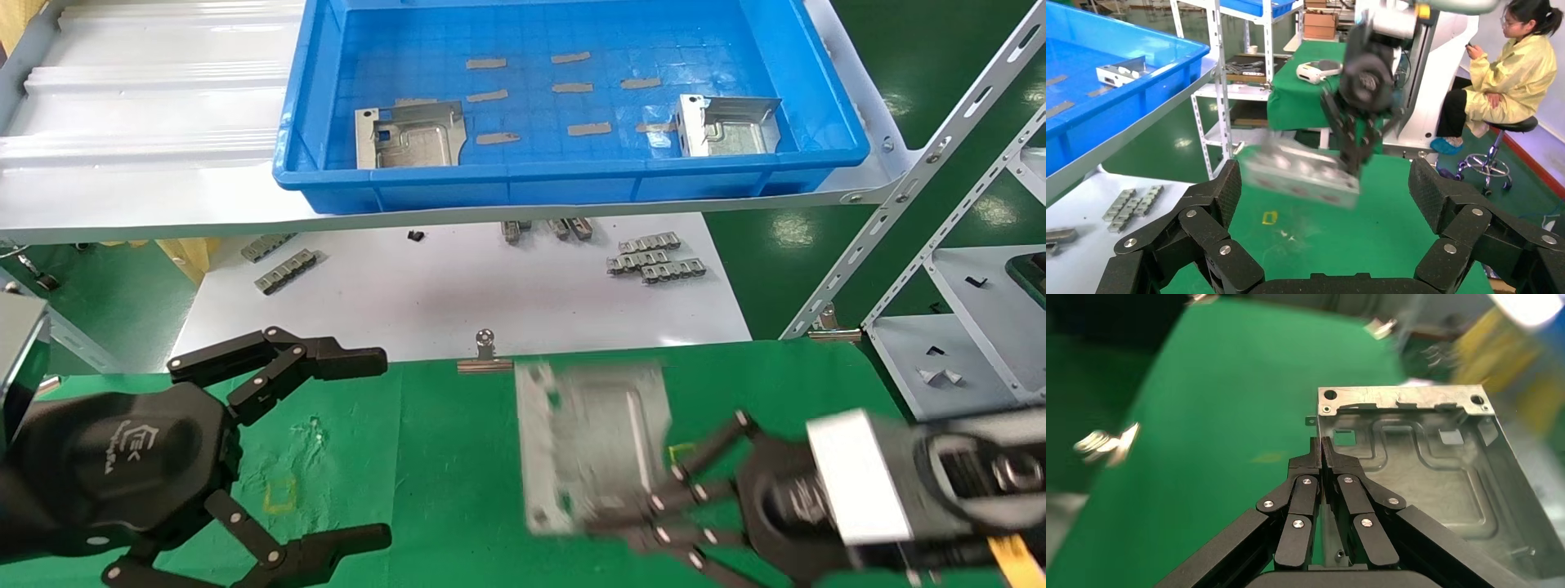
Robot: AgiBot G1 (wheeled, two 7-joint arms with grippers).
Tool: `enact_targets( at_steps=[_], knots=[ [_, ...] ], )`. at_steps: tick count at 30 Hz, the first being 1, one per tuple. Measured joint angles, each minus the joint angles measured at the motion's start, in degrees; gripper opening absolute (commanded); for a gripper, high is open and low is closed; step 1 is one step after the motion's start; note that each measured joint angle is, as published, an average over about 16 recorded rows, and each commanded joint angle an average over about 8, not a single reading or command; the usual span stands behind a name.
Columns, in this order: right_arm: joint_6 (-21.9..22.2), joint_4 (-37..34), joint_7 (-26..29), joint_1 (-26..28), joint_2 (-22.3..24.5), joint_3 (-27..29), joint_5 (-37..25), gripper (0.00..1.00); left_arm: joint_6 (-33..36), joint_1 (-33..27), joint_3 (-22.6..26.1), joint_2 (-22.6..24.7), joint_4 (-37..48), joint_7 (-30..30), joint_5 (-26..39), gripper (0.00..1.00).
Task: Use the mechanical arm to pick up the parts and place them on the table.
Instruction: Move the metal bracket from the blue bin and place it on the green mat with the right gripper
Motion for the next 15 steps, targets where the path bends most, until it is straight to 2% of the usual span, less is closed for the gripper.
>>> enact_targets(
  at_steps=[5,15],
  knots=[
    [-2.49,-7.06,-8.54,-4.11,-0.96,-1.71,-2.52,0.0,0.0,0.0,0.01,0.0,0.0,0.0,-0.01,1.0],
    [-0.09,-24.34,-23.34,-9.1,-7.85,-2.63,-5.34,0.0,-0.01,-0.01,0.03,-0.01,0.0,0.01,-0.02,1.0]
  ],
)
